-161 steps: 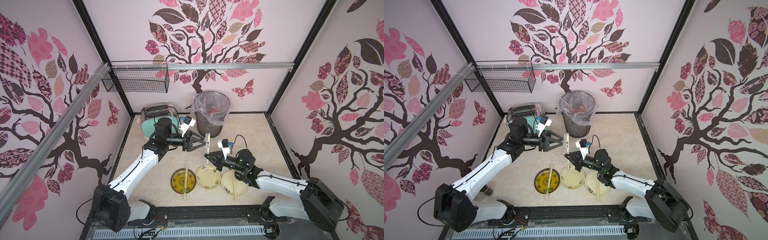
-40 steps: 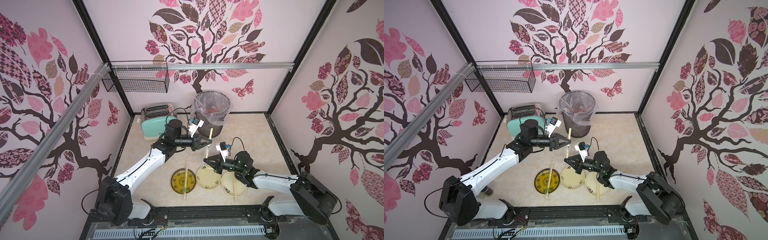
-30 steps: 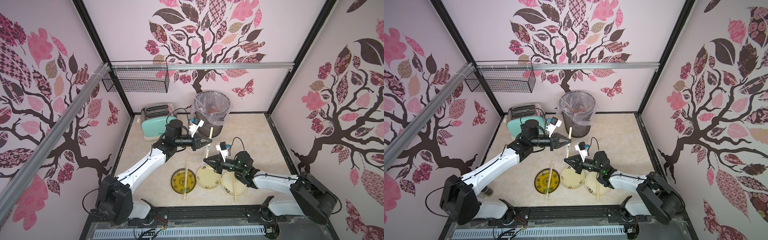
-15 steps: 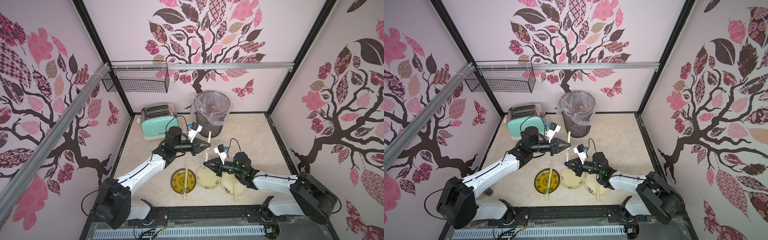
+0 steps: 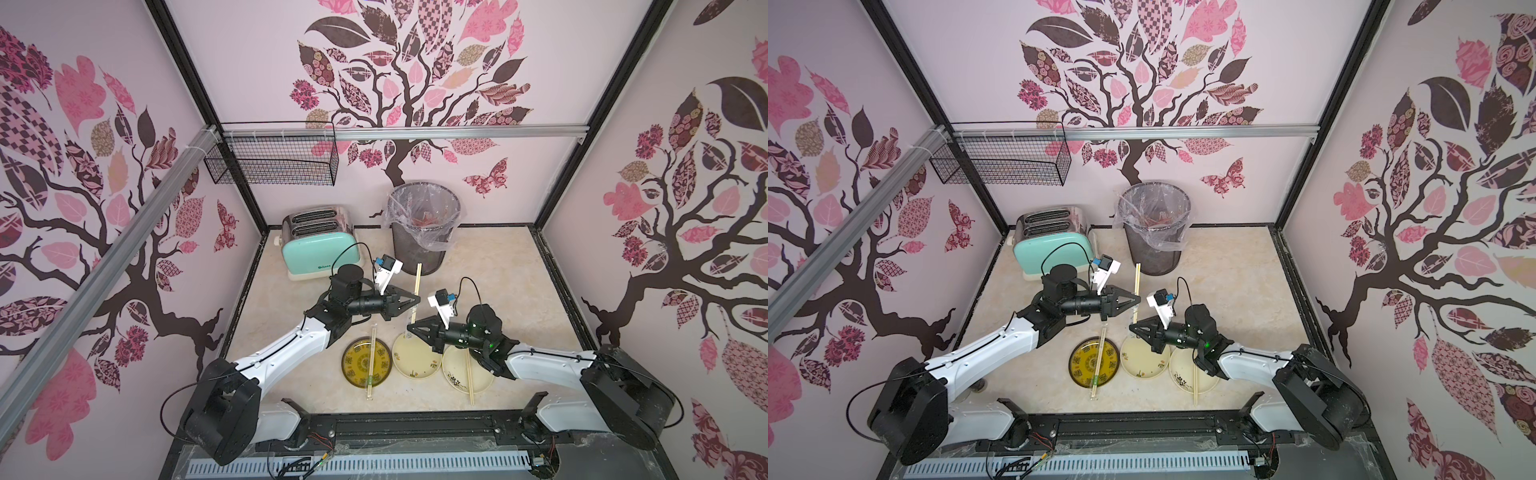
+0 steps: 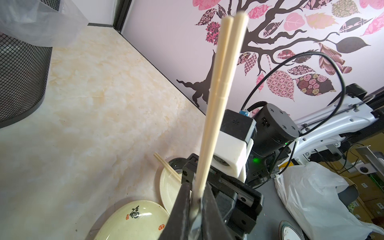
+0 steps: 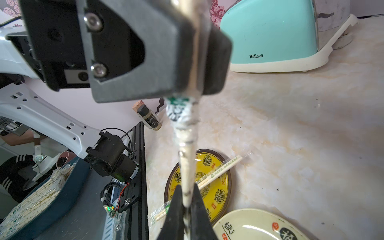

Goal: Remove the packaging of disposable chopsticks
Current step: Remove the packet bag from the disposable chopsticks.

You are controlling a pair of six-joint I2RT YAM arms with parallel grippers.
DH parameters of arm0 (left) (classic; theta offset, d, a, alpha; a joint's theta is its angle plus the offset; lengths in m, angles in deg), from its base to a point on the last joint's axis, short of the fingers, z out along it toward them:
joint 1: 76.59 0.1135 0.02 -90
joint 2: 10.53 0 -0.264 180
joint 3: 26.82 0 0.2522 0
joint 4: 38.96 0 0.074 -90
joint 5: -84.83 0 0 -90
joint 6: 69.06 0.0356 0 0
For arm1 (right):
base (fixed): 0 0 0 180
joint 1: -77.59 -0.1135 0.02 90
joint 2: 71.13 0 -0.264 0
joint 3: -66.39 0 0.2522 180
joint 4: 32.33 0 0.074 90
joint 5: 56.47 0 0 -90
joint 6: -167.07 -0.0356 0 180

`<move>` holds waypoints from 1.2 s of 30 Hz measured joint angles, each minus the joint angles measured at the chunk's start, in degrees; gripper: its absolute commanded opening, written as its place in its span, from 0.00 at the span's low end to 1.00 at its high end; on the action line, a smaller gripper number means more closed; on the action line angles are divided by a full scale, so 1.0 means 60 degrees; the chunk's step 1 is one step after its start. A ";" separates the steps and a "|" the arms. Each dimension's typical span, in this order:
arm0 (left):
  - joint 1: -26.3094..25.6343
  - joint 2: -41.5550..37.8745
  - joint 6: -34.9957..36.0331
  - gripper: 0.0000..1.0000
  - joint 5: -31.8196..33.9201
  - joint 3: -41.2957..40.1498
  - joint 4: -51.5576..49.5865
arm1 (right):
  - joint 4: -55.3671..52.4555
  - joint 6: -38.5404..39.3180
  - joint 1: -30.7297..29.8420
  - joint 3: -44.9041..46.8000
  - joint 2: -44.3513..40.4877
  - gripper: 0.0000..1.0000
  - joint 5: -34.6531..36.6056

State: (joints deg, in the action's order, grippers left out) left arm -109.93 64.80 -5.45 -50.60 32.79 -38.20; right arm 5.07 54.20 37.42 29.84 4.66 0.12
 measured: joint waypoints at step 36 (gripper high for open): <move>-0.0820 -0.0142 -0.0787 0.26 0.0780 -0.1282 0.0583 | 0.0157 0.0066 -0.0029 0.0310 -0.0328 0.00 0.0393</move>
State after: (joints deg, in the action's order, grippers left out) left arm -114.85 63.95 -10.17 -45.92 25.09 -34.70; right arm 6.01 54.59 37.25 31.70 2.70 2.48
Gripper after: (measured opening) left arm 0.223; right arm 0.072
